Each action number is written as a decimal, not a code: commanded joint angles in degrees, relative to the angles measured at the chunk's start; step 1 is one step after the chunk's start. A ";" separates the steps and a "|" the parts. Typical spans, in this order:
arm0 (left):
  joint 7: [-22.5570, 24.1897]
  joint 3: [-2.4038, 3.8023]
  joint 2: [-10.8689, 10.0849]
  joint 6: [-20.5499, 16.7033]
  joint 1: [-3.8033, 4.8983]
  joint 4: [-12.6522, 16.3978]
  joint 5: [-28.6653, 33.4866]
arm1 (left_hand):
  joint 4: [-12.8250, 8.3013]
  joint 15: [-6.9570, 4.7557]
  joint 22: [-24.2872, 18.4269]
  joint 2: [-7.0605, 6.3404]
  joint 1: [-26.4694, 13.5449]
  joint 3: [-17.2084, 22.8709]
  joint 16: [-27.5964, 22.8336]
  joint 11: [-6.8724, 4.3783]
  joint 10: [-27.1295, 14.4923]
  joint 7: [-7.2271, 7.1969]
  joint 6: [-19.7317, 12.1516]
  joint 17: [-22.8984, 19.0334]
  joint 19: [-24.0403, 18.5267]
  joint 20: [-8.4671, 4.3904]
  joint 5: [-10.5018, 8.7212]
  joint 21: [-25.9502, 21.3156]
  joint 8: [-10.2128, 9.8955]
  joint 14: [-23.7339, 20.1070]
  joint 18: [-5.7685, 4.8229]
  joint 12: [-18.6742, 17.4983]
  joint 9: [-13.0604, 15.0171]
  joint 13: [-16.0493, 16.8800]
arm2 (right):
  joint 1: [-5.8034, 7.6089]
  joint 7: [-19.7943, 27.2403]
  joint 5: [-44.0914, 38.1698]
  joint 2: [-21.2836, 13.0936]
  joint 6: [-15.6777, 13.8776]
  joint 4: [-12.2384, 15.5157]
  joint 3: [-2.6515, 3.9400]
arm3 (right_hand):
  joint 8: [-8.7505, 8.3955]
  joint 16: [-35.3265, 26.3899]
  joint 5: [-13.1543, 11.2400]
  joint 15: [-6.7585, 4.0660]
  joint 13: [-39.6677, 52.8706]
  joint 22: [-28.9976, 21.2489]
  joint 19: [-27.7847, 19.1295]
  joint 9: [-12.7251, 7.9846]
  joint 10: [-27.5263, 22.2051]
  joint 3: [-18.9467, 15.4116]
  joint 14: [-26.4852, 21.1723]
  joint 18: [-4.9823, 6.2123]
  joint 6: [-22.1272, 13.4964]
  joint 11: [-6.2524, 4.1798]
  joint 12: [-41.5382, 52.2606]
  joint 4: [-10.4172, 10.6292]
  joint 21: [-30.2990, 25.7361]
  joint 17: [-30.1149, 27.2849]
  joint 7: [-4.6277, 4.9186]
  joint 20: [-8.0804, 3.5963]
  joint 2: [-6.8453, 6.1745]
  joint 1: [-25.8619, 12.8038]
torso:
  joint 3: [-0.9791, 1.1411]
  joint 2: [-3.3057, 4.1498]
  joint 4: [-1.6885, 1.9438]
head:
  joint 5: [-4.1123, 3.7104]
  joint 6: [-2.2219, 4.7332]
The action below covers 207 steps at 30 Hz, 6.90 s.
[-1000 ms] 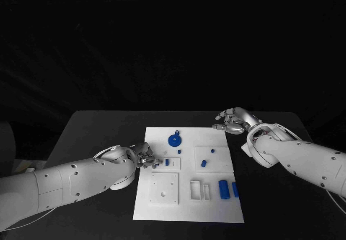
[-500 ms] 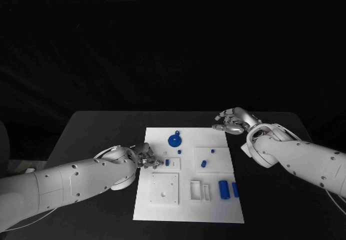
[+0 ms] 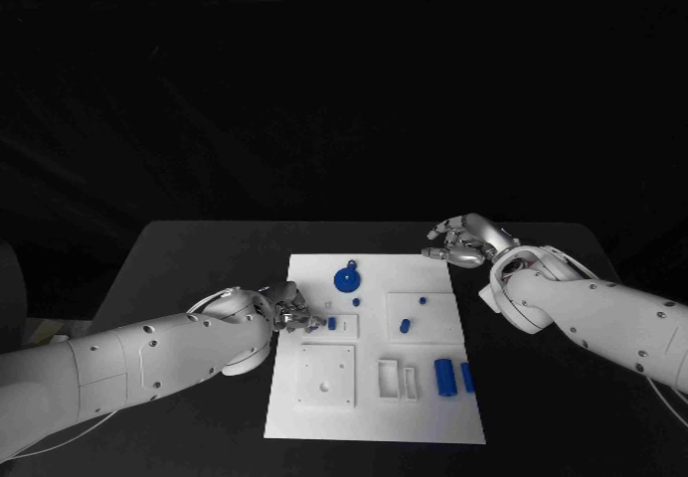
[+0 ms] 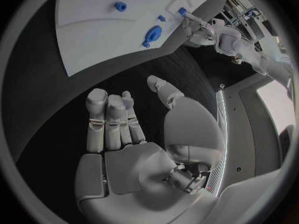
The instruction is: Assemble the parts on the task board
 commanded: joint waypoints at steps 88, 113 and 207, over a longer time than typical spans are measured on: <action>-0.25 1.68 -0.51 7.30 0.29 0.40 -2.15 | -12.90 0.35 0.44 11.77 8.35 0.59 0.12 1.02 -0.09 0.82 -2.64 -0.76 -0.55 -7.01 7.29 0.44 -0.92 -0.77 -0.14 0.13 -0.40 -1.33 | -0.17 0.33 -0.19 -0.01 1.48 -0.07 0.02 | 0.42 -0.28 0.41 -0.18 -0.24 0.91 0.12 -0.07 -0.29 -0.53 0.24 4.85 -0.08 -0.17 0.38 -0.09 -0.43 -0.07 0.33 -0.44 0.16 -0.84 | 0.02 0.04 -0.02 | 0.22 -0.53; -1.46 1.73 1.05 14.39 1.21 -1.28 -3.73 | -12.33 0.48 0.43 11.51 9.24 0.28 -0.01 1.07 -0.13 0.90 -2.85 -0.91 -0.75 -6.97 4.30 0.30 -1.01 -0.86 -0.25 -0.03 -0.22 -1.51 | -0.18 0.38 -0.19 0.14 1.50 -0.18 0.02 | 0.43 -0.28 0.45 -0.19 -0.30 0.92 0.14 -0.08 -0.29 -0.59 0.26 4.85 -0.08 -0.18 0.42 -0.10 -0.44 -0.07 0.33 -0.44 0.19 -0.91 | 0.01 0.02 -0.02 | -0.04 -0.66; 6.14 4.57 0.08 -0.12 2.95 -3.05 8.89 | 3.09 3.41 -0.92 -2.53 0.48 -3.30 -5.44 4.70 -6.77 4.48 -13.41 -3.43 -5.69 -5.89 -1.81 -3.73 -5.81 -7.38 -0.87 -5.37 0.10 -3.80 | -0.21 0.55 -0.19 -0.13 1.21 -0.20 0.02 | 0.41 -0.35 0.58 -0.18 -0.48 0.91 0.17 -0.13 -0.32 -0.80 0.28 4.85 -0.14 -0.17 0.49 0.00 -0.52 -0.07 0.34 -0.43 0.11 -1.28 | -0.03 -0.08 0.07 | -0.72 0.00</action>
